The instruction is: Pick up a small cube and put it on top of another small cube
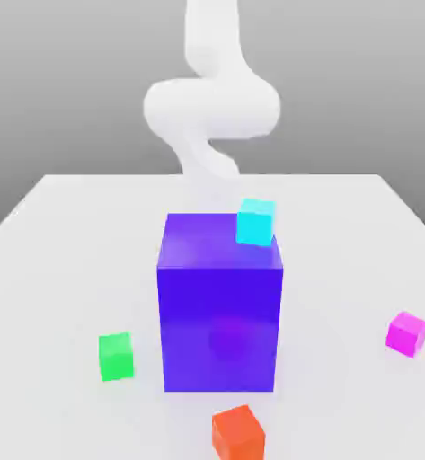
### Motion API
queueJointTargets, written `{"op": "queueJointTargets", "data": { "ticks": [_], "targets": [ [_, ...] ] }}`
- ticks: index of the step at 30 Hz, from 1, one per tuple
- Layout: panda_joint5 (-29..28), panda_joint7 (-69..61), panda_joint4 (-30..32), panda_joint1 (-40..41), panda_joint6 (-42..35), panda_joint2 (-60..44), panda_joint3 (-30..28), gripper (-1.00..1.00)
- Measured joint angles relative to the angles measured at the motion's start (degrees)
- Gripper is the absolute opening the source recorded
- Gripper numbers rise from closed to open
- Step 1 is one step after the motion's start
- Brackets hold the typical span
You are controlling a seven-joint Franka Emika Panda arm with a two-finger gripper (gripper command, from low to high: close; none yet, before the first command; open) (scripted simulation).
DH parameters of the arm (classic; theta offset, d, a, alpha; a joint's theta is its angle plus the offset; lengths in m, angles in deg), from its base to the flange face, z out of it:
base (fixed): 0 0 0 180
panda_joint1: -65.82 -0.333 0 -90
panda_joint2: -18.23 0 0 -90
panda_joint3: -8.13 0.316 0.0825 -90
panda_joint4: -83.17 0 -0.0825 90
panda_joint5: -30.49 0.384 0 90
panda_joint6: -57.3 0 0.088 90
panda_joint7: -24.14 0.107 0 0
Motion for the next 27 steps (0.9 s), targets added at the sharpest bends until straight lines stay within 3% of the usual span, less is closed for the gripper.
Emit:
{"op": "queueJointTargets", "data": {
  "ticks": [15,27],
  "targets": [
    [6.67,-39.73,7.60,-24.32,11.06,-22.62,-3.39,0.00],
    [7.86,-68.22,13.68,-37.09,20.04,-40.17,1.63,0.00]
  ]
}}
